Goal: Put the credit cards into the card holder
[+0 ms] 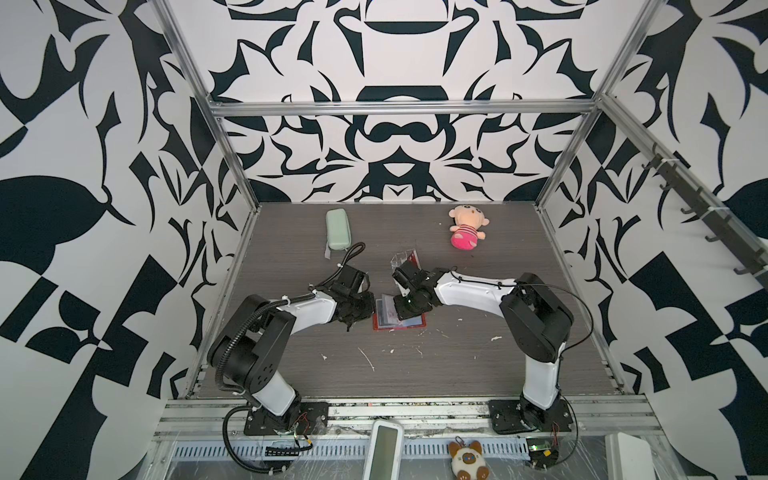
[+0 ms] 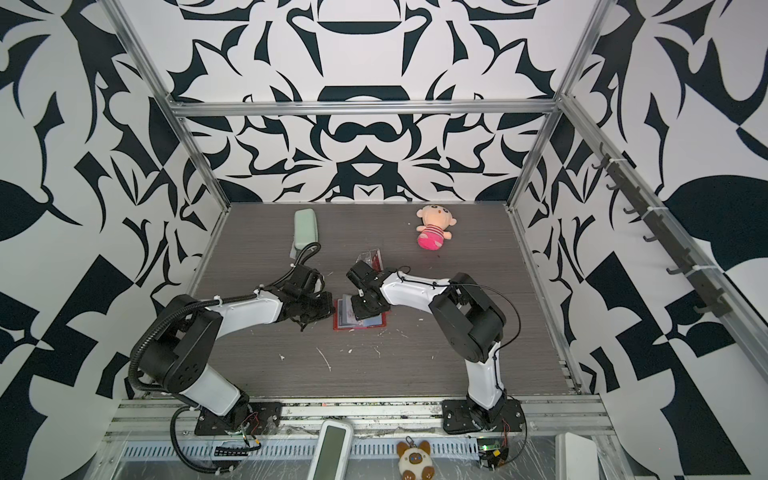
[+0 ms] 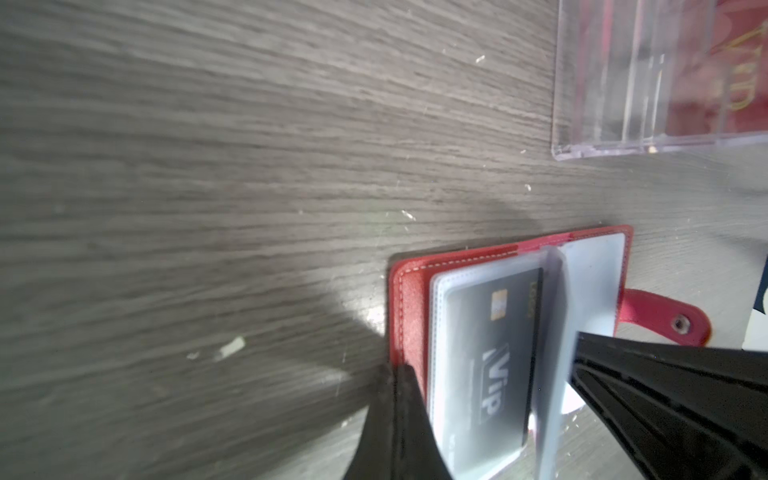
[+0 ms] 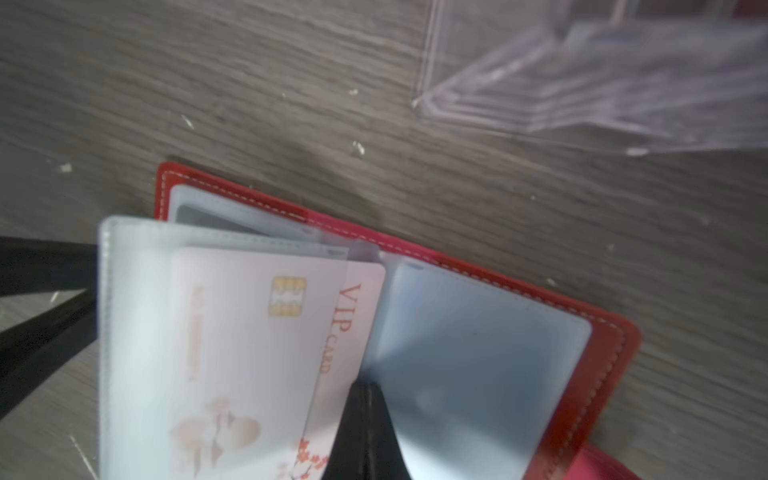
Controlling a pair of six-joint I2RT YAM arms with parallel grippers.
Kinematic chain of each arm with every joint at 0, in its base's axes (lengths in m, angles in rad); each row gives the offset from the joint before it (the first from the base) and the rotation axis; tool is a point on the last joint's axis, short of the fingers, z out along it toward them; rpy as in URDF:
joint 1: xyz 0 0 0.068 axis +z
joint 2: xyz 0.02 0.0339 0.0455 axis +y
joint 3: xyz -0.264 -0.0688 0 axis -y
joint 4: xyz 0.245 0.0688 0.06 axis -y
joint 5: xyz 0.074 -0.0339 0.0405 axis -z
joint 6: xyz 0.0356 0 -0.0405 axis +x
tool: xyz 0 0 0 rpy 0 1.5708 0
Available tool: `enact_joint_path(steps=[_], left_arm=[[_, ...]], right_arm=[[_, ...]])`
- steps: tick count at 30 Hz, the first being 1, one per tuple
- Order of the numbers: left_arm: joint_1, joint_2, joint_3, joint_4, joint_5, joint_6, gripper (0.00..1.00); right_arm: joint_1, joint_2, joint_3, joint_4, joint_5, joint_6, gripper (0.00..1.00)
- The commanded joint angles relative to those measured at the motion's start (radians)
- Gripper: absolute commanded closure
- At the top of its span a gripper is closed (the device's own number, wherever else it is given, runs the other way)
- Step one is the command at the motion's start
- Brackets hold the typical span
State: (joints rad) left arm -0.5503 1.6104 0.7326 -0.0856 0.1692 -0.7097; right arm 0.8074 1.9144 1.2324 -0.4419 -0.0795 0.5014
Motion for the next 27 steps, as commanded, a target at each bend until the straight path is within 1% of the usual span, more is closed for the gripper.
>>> enact_joint_path(steps=[1,22,27], left_arm=[[-0.008,0.042,-0.042,-0.083,-0.011,-0.004,1.00],[-0.008,0.040,-0.044,-0.077,-0.002,-0.004,1.00],[-0.008,0.035,-0.042,-0.075,0.005,0.000,1.00]], right_arm=[[0.007,-0.010,-0.023,0.031,-0.038,0.010,1.00],[0.007,-0.038,-0.071,0.151,-0.150,0.028,1.00],[0.006,-0.063,-0.088,0.170,-0.141,0.035,1.00]])
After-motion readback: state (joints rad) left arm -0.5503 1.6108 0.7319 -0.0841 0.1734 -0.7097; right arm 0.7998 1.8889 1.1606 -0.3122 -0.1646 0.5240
